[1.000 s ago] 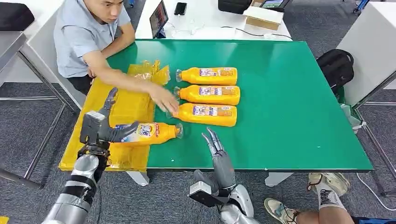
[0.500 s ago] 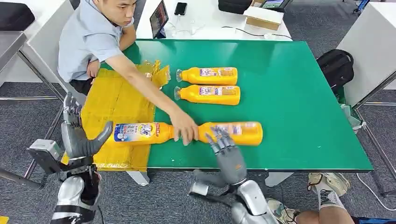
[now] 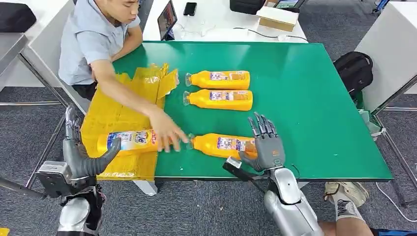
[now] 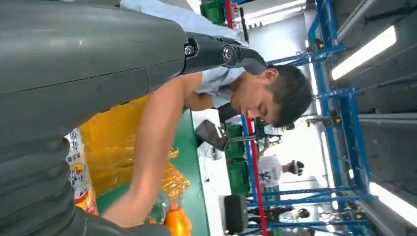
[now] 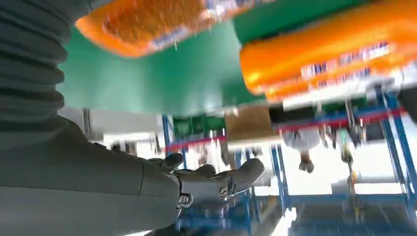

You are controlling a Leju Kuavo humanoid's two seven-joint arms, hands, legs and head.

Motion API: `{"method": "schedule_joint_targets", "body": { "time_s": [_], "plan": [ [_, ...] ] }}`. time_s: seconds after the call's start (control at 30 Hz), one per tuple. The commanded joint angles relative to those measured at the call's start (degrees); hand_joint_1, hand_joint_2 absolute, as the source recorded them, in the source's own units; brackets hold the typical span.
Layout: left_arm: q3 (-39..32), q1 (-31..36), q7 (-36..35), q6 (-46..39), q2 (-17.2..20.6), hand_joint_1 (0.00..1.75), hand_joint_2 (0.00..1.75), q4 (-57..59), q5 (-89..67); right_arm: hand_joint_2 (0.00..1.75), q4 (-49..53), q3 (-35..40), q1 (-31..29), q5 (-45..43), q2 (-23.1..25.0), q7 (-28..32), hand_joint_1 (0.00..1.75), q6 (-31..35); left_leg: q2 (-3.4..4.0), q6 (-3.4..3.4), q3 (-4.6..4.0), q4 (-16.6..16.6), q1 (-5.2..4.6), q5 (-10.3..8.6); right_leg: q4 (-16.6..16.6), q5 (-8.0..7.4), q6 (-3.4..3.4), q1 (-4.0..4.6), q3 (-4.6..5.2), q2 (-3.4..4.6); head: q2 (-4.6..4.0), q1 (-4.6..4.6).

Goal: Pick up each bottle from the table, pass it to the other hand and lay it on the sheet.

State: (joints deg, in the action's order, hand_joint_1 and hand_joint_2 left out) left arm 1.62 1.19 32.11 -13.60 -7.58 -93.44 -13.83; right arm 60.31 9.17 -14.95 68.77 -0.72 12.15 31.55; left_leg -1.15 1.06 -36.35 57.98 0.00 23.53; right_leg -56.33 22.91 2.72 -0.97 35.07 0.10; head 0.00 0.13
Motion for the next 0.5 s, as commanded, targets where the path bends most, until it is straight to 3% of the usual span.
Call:
{"method": "schedule_joint_targets", "body": {
  "time_s": [0.03, 0.3, 0.4, 0.43, 0.5],
  "plan": [
    [1.9, 2.3, -0.9, 0.1, 0.5, 0.00, 1.75, 2.8, -0.6, 1.75, -10.0, 3.7, -4.7, -1.8, -1.0, 0.5, 0.00, -2.0, 0.19, -0.10, 0.45, 0.0, 0.08, 0.23, 0.0, 0.17, -0.18, 0.12, -0.46, 0.05, 0.00, 0.02],
    [3.9, 4.4, -0.1, -0.7, 1.0, 0.00, 1.75, 4.1, -2.1, 1.75, -16.2, 5.6, -6.4, -9.0, 0.8, 6.9, 0.00, -4.9, 0.13, -0.09, 0.35, 0.0, 0.07, 0.12, 0.1, 0.09, -0.15, 0.09, -0.36, 0.03, 0.00, 0.02],
    [4.6, 4.1, 0.0, -0.8, 1.3, 0.00, 1.75, 3.4, -2.4, 1.75, -17.0, 7.5, -7.5, -5.6, 0.1, 2.6, 0.00, -4.0, 0.14, -0.08, 0.29, 0.0, 0.06, 0.12, 0.0, 0.08, -0.13, 0.07, -0.30, 0.05, 0.00, 0.02],
    [4.6, 3.6, -0.1, -0.9, 1.3, 0.00, 1.75, 2.9, -2.7, 1.75, -17.4, 8.6, -8.2, -1.9, -0.4, -1.8, 0.00, -3.6, 0.14, -0.07, 0.24, 0.0, 0.05, 0.10, 0.0, 0.07, -0.12, 0.06, -0.24, 0.05, 0.00, 0.02],
    [4.6, 3.4, -0.2, -0.8, 1.4, 0.00, 1.75, 2.7, -2.8, 1.75, -17.3, 8.7, -8.6, -1.3, -0.5, -2.4, 0.00, -3.8, 0.13, -0.05, 0.15, 0.0, 0.01, 0.06, 0.0, 0.03, -0.08, 0.02, -0.14, 0.07, 0.00, 0.02]
  ]
}}
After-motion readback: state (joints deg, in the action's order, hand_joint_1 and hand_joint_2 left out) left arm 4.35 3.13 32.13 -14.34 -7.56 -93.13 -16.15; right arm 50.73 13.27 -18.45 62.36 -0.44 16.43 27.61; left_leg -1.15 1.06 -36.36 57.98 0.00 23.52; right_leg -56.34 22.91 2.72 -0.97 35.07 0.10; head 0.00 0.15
